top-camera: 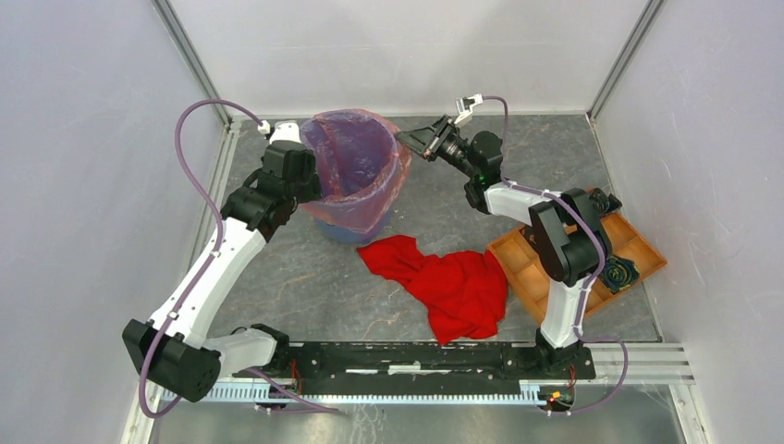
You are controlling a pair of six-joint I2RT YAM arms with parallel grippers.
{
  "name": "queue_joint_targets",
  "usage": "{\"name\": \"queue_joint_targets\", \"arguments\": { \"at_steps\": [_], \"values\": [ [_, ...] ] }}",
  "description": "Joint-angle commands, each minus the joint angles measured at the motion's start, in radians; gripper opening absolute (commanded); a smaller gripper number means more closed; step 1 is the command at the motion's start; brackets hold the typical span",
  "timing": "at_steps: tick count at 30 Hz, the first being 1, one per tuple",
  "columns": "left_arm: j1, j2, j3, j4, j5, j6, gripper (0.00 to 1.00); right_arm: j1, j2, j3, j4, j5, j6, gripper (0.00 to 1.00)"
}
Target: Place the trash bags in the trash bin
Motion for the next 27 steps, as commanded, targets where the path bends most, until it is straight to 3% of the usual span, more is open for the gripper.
{"name": "queue_joint_targets", "arguments": {
  "at_steps": [1,6,14,18,23,27],
  "values": [
    [-0.004,-0.009,0.007,-0.024,0.043,-0.041,0.62,-0.005,0.012,-0.015,0.044,0.012,-0.021,0.15],
    [-0.005,-0.030,0.100,-0.087,0.054,-0.062,0.76,-0.005,0.026,-0.019,0.000,0.022,-0.083,0.02],
    [-0.005,-0.136,0.125,-0.155,0.004,-0.140,1.00,-0.005,0.068,0.001,-0.018,0.015,-0.112,0.04],
    [-0.004,-0.278,0.021,-0.175,-0.088,-0.262,0.99,-0.005,0.070,0.010,-0.031,0.010,-0.124,0.12],
    [-0.003,-0.418,-0.113,-0.204,-0.172,-0.424,0.82,-0.005,0.059,0.008,-0.041,0.011,-0.135,0.24],
    [0.058,-0.328,-0.069,-0.248,-0.081,-0.439,0.69,-0.005,0.051,0.009,-0.041,0.010,-0.136,0.25]
  ]
}}
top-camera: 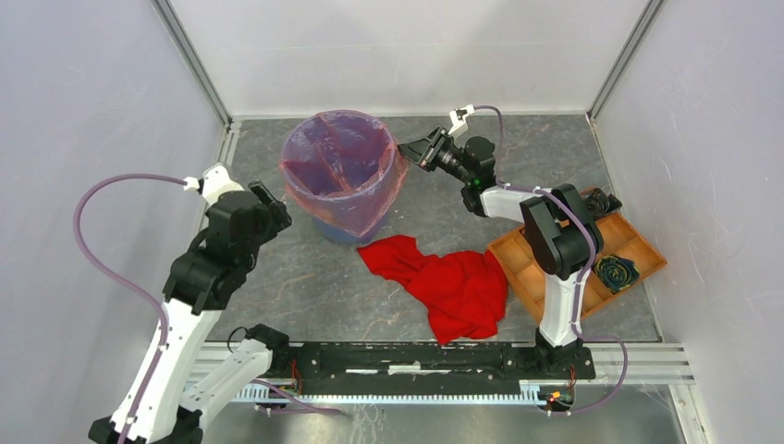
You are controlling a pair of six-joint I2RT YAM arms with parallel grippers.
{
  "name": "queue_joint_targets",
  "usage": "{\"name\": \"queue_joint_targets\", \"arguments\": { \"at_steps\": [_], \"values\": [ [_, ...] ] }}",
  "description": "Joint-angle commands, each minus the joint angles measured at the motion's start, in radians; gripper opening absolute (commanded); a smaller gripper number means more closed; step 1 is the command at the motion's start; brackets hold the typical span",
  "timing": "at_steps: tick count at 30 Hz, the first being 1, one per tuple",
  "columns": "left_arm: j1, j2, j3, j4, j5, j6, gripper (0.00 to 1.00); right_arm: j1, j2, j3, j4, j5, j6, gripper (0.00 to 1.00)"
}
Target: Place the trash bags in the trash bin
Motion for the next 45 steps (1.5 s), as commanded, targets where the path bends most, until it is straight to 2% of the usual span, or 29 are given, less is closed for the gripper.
{"name": "queue_joint_targets", "arguments": {
  "at_steps": [1,3,4,7,8,11,14,17,26,29,37,45],
  "values": [
    [0.092,0.132,0.033,-0.017,0.128,-0.084,0.64,-0.006,-0.020,0.026,0.017,-0.011,-0.028,0.25],
    [0.326,0.168,-0.012,0.043,0.405,-0.043,0.47,-0.006,-0.028,0.018,0.017,-0.013,-0.033,0.25],
    [0.439,0.171,-0.045,0.069,0.539,-0.033,0.44,-0.005,-0.032,0.013,0.017,-0.013,-0.034,0.25],
    [0.685,0.138,-0.109,0.123,0.783,-0.010,0.47,-0.005,-0.044,0.002,0.014,-0.022,-0.041,0.25],
    [0.716,0.127,-0.120,0.137,0.828,-0.014,0.50,-0.006,-0.047,0.001,0.012,-0.025,-0.045,0.25],
    [0.739,0.113,-0.184,0.220,0.945,-0.073,0.62,-0.006,-0.048,0.004,0.016,-0.023,-0.040,0.25],
    [0.785,0.109,-0.269,0.306,1.052,-0.129,0.69,-0.005,-0.042,0.014,0.026,-0.035,-0.030,0.25],
    [0.794,0.078,-0.334,0.407,1.123,-0.187,0.80,-0.005,-0.047,0.024,0.004,-0.042,-0.045,0.25],
    [0.791,0.094,-0.336,0.478,1.166,-0.218,0.92,-0.009,-0.046,0.030,-0.004,-0.045,-0.054,0.25],
    [0.792,0.127,-0.354,0.560,1.184,-0.252,0.99,-0.008,-0.038,0.030,0.007,-0.044,-0.044,0.24],
    [0.792,0.231,-0.392,0.717,1.184,-0.288,1.00,-0.008,-0.039,0.035,0.011,-0.043,-0.040,0.24],
    [0.781,0.338,-0.449,0.830,1.262,-0.265,0.97,-0.007,-0.028,0.041,0.009,-0.040,-0.038,0.24]
  ]
}}
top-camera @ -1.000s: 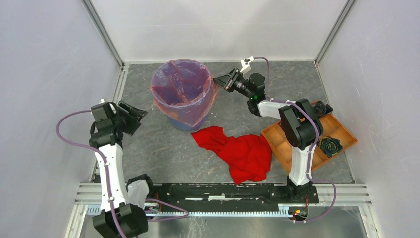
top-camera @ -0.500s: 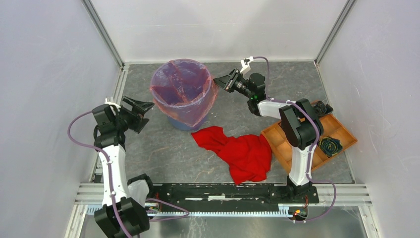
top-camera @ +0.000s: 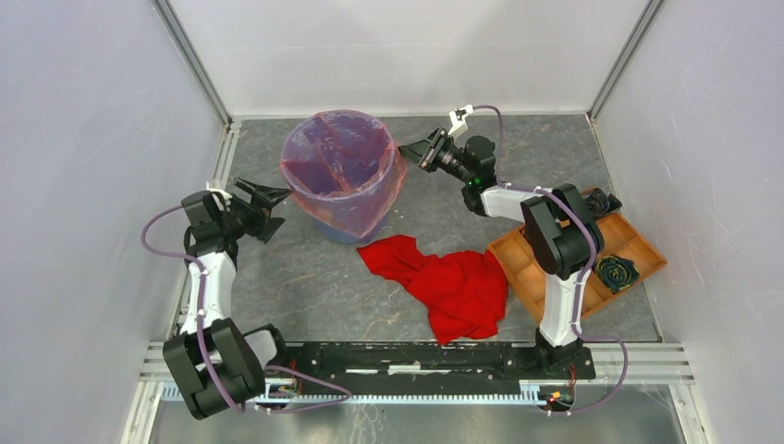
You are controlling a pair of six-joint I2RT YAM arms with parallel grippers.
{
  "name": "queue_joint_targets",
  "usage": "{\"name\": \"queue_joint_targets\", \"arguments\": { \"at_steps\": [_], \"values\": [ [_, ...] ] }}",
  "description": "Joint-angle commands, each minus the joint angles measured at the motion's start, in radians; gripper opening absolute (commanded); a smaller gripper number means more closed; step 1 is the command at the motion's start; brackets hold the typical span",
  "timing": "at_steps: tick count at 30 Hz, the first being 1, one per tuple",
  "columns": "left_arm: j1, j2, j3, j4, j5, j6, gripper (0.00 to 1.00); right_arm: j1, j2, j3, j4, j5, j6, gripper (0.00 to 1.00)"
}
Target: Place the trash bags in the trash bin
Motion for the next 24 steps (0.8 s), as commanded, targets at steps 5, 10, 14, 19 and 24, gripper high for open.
{"name": "queue_joint_targets", "arguments": {
  "at_steps": [5,10,14,19,24],
  "values": [
    [-0.028,0.090,-0.026,0.028,-0.011,0.066,0.97,0.000,-0.023,0.037,0.042,-0.008,-0.004,0.24],
    [-0.028,0.166,-0.070,-0.011,-0.123,0.112,0.97,0.001,-0.017,0.030,0.046,-0.008,0.000,0.23],
    [-0.029,0.160,-0.009,-0.134,-0.232,0.172,0.97,-0.001,-0.020,0.033,0.025,-0.013,-0.015,0.23],
    [-0.029,-0.005,0.042,-0.219,-0.300,0.198,0.98,-0.002,-0.027,0.070,-0.082,-0.020,-0.084,0.29],
    [-0.030,-0.130,0.126,-0.332,-0.368,0.267,0.99,-0.025,-0.106,0.100,-0.352,-0.017,-0.291,0.54]
  ]
}}
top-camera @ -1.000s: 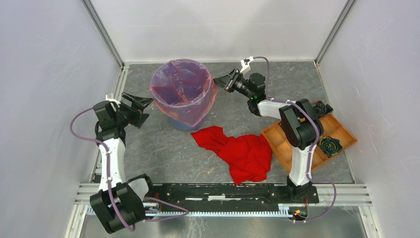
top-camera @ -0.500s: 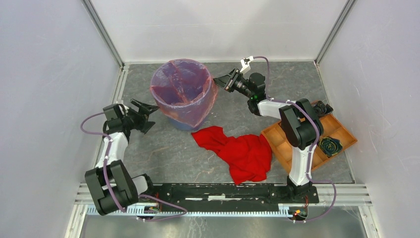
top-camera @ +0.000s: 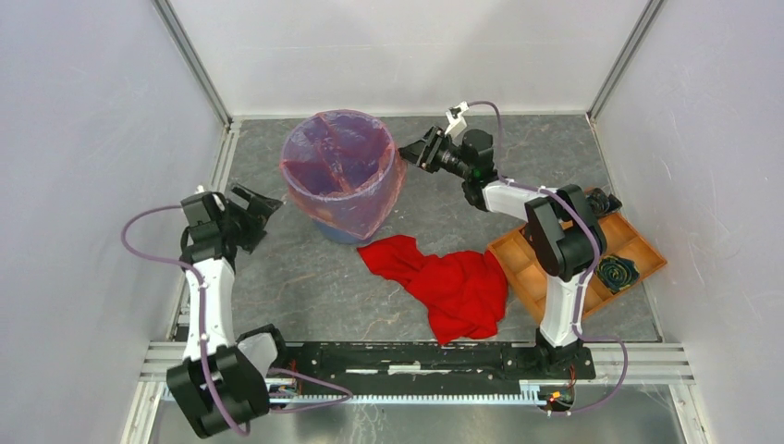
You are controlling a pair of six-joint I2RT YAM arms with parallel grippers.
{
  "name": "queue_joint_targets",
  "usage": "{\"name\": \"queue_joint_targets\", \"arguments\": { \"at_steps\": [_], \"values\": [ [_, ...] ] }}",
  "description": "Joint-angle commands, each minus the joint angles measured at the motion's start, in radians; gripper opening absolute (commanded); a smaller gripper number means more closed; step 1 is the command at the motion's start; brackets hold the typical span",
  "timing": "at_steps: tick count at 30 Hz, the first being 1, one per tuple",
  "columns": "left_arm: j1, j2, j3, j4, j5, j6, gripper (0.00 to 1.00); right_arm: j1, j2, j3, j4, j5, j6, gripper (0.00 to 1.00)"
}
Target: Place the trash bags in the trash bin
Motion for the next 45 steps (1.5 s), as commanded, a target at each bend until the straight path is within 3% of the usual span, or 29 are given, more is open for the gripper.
{"name": "queue_joint_targets", "arguments": {
  "at_steps": [1,3,6,8,10,12,13,17,19,23,25,27,29,37,40,45],
  "values": [
    [-0.002,-0.091,0.120,-0.117,-0.107,0.119,0.99,-0.027,-0.114,0.067,-0.266,-0.009,-0.245,0.58],
    [-0.006,-0.108,0.182,-0.182,-0.158,0.156,0.99,-0.041,-0.149,0.067,-0.364,-0.016,-0.300,0.61],
    [-0.038,-0.125,0.278,-0.249,-0.238,0.178,0.99,-0.045,-0.190,0.039,-0.389,-0.056,-0.325,0.64],
    [-0.073,-0.129,0.341,-0.253,-0.221,0.200,0.99,-0.042,-0.204,0.005,-0.337,-0.104,-0.275,0.70],
    [-0.156,-0.107,0.437,-0.248,-0.188,0.251,0.95,-0.037,-0.197,-0.025,-0.228,-0.144,-0.201,0.73],
    [-0.299,-0.080,0.554,-0.275,-0.278,0.299,0.94,-0.028,-0.182,-0.020,-0.208,-0.140,-0.185,0.72],
    [-0.374,-0.058,0.600,-0.285,-0.319,0.319,0.94,-0.021,-0.173,-0.011,-0.207,-0.134,-0.183,0.68],
    [-0.592,0.093,0.730,-0.349,-0.378,0.367,0.84,-0.007,-0.117,0.017,-0.185,-0.106,-0.154,0.30],
    [-0.686,0.153,0.749,-0.354,-0.484,0.376,0.79,-0.001,-0.096,0.036,-0.219,-0.074,-0.172,0.16],
    [-0.769,0.269,0.770,-0.349,-0.485,0.406,0.74,0.012,-0.026,0.069,-0.220,-0.072,-0.165,0.05],
    [-0.794,0.338,0.805,-0.365,-0.481,0.415,0.71,0.012,0.007,0.089,-0.221,-0.101,-0.153,0.05],
    [-0.799,0.390,0.819,-0.363,-0.501,0.418,0.64,0.011,-0.019,0.065,-0.213,-0.083,-0.159,0.10],
    [-0.799,0.439,0.822,-0.352,-0.535,0.427,0.61,0.010,-0.060,0.046,-0.236,-0.050,-0.186,0.25],
    [-0.793,0.668,0.847,-0.325,-0.555,0.420,0.60,-0.059,-0.172,0.012,-0.434,-0.033,-0.311,0.62],
    [-0.784,0.745,0.849,-0.308,-0.537,0.397,0.60,-0.071,-0.243,-0.019,-0.510,0.003,-0.406,0.72],
    [-0.760,0.839,0.824,-0.258,-0.459,0.375,0.60,-0.070,-0.328,-0.091,-0.573,0.047,-0.501,0.79]
  ]
}}
